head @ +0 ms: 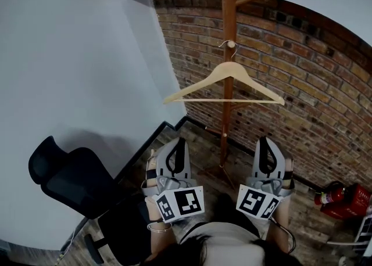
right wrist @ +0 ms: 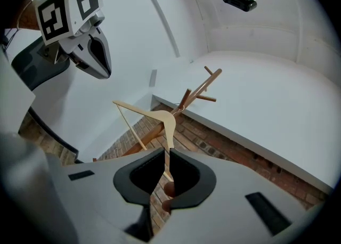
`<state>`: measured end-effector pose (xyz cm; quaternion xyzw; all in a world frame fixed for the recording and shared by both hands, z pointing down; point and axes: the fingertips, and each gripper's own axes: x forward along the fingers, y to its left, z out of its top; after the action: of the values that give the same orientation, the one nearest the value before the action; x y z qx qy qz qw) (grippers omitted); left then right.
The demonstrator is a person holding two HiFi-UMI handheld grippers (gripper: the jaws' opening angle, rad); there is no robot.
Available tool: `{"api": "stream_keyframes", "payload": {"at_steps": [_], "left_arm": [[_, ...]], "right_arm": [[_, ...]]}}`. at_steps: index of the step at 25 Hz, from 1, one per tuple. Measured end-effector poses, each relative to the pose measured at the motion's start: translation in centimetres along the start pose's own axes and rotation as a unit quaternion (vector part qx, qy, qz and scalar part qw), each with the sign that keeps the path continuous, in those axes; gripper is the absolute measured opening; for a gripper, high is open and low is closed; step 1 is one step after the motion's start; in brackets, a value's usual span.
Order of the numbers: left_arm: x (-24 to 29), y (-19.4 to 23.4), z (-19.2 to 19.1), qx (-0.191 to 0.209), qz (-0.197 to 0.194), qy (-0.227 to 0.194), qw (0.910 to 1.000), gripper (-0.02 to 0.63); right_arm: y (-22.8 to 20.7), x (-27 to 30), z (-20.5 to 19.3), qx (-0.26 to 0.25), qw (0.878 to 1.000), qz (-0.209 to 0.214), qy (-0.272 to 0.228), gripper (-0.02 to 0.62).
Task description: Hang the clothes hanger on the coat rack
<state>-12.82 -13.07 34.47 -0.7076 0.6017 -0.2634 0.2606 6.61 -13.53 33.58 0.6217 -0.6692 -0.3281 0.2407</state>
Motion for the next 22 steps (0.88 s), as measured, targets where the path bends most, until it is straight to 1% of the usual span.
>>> {"api": "stream_keyframes", "payload": {"at_steps": [10,16,22], "left_arm": [[-3.4,-0.6,0.2,-0.008,-0.012,-0.011,0.9998,0.011],[-5.2,-1.2,0.4,-0.014,-0.017,-0.015,0.9996,0.011],[-6.8,-2.1,0.0,-0.019,-0.019,-0.011,0.9996,0.011]], "right_arm": [[0.4,-3.4,0.5,0.005,1.0,-0.002,0.009,0.043],[0.4,-5.2,0.6,-0.006,1.0,-0.007,0.014,0.041],[0.6,-7.1,0.5,-0.021,1.0,-0.004,0.018,0.038]]}}
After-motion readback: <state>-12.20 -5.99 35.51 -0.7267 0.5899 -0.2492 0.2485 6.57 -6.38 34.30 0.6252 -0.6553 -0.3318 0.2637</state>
